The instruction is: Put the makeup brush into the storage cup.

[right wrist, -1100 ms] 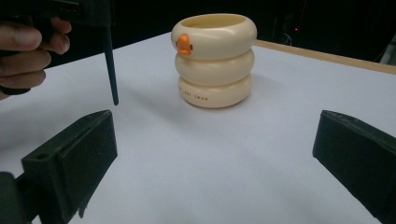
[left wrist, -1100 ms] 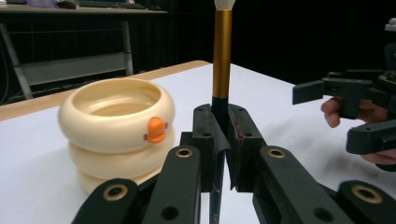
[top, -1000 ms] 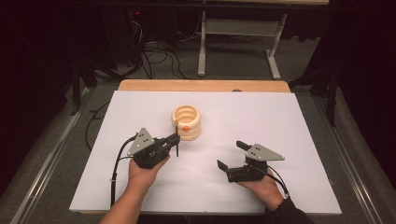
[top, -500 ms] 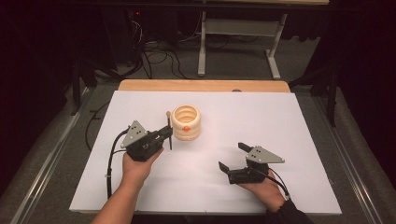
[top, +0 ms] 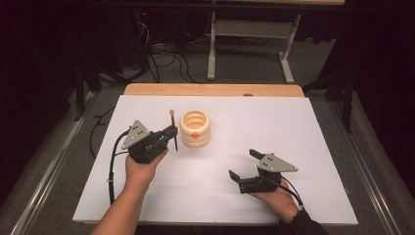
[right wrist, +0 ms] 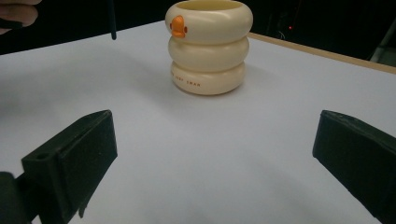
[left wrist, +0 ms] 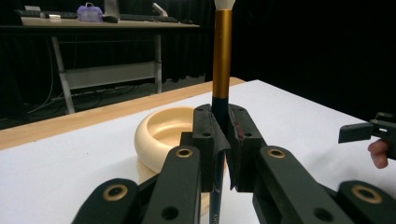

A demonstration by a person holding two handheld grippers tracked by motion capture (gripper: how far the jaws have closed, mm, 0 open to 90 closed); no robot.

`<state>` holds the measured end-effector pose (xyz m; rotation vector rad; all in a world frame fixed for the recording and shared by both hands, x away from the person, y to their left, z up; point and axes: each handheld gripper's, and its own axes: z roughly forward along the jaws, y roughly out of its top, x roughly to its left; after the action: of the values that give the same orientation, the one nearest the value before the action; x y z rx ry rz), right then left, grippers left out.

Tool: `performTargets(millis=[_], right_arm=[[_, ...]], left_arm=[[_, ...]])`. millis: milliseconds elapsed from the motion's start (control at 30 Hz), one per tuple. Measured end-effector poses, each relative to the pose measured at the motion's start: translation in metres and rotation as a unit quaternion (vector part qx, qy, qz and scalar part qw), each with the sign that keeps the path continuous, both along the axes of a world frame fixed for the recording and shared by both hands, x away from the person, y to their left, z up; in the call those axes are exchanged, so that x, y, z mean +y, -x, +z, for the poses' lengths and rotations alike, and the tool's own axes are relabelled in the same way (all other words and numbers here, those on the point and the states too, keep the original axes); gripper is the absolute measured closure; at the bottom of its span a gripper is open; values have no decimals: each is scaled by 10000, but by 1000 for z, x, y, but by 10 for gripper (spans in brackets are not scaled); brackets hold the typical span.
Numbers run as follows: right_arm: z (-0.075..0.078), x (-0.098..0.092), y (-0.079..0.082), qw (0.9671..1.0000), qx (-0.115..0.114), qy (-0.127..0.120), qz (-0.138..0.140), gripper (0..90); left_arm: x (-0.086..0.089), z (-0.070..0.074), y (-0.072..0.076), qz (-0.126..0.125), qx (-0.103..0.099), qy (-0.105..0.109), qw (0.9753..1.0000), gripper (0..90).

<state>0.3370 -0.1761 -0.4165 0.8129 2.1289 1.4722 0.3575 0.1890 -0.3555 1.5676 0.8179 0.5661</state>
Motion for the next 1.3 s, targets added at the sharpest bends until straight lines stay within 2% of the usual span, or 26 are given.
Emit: performTargets(millis=[333, 400, 1000, 1133, 1300], right_arm=[[-1, 1, 1, 10000, -19, 39, -6, 9], [-1, 1, 1, 10000, -25, 42, -2, 9], [-1, 1, 1, 10000, -35, 55, -27, 9], [-1, 1, 1, 10000, -43, 38, -30, 9], [-1, 1, 1, 10000, -58, 26, -38, 9]], left_arm=[[-2, 8, -9, 14, -30, 65, 10000, 833], [-3, 10, -12, 11, -44, 14, 10000, 834], [-10, 26, -30, 19, -128, -7, 9999, 833], [-11, 27, -35, 25, -108, 110, 9999, 833], [-13, 28, -41, 24, -123, 101, 9999, 833]])
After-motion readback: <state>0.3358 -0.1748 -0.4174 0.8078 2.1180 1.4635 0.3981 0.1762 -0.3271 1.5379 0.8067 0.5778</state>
